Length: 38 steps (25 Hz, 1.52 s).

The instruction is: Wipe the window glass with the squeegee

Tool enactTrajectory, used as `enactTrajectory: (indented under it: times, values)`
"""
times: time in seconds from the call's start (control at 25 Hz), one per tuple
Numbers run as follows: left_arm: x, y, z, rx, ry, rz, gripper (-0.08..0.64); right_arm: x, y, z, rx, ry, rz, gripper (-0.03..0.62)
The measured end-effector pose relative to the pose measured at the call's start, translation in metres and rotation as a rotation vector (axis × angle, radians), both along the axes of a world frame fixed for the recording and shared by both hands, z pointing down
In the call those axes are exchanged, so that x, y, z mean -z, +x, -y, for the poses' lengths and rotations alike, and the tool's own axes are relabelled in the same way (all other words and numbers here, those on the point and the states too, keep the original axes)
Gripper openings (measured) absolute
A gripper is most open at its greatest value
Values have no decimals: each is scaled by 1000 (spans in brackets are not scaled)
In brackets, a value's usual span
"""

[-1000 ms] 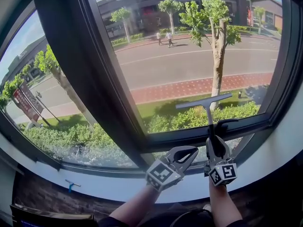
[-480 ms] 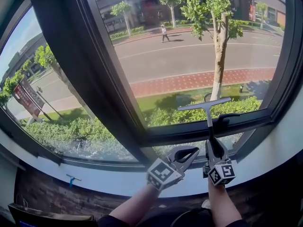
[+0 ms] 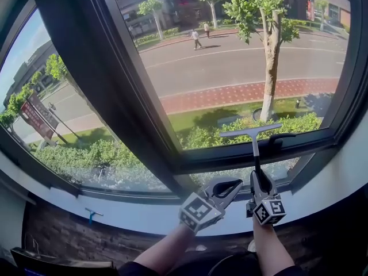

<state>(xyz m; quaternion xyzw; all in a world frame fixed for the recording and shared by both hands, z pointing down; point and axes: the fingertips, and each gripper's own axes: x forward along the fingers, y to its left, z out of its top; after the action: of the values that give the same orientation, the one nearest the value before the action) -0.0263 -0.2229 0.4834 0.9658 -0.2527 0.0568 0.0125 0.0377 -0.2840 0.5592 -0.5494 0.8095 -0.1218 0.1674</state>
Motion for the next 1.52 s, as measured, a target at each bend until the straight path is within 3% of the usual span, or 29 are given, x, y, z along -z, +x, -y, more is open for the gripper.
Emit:
enactTrajectory:
  times: [1.52]
  values:
    - [-4,-9,-4,30,-16,-1,2,-43,-4,-5,42,-114,6,100]
